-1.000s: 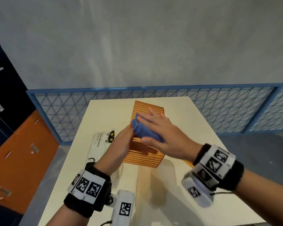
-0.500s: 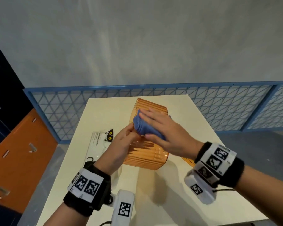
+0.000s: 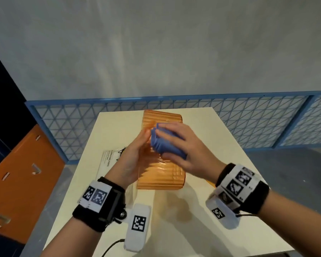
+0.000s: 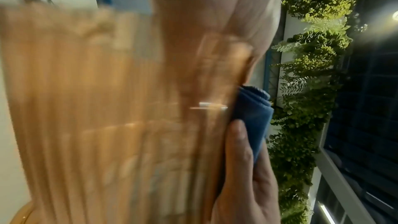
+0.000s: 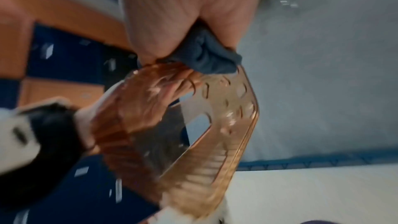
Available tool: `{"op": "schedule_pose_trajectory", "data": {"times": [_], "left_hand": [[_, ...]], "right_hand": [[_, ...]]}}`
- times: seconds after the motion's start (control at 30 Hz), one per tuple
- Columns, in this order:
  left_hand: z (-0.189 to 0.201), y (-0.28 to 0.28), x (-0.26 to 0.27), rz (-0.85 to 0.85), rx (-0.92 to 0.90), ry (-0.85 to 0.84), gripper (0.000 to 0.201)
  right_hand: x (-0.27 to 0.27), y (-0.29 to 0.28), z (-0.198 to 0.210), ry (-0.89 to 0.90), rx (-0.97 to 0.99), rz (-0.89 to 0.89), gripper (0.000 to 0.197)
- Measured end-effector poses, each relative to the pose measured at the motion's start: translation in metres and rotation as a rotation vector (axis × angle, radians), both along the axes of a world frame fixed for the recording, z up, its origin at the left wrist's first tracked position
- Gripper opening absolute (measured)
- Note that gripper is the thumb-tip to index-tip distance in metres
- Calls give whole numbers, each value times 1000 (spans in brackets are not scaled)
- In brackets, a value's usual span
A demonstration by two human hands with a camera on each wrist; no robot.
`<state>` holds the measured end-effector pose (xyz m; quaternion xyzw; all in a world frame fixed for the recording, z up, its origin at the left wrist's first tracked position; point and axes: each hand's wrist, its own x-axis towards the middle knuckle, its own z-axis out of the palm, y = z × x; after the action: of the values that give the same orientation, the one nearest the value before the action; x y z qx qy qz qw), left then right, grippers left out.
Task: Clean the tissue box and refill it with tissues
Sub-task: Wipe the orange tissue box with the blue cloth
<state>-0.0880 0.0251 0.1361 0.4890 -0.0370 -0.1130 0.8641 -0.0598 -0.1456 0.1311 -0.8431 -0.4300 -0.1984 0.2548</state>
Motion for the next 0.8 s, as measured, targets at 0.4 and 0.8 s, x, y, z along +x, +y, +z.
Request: {"op": "schedule_pose_trajectory", "data": {"times": [0.4,0.8], "left_hand": [[-5,-1,-9,54,203,-104,34],[14,11,-19,-105,598,-267,37]], "right_hand": [[17,11,29,-40,-77,-112,51],[36,-4,74,486,101,-88,31]]}}
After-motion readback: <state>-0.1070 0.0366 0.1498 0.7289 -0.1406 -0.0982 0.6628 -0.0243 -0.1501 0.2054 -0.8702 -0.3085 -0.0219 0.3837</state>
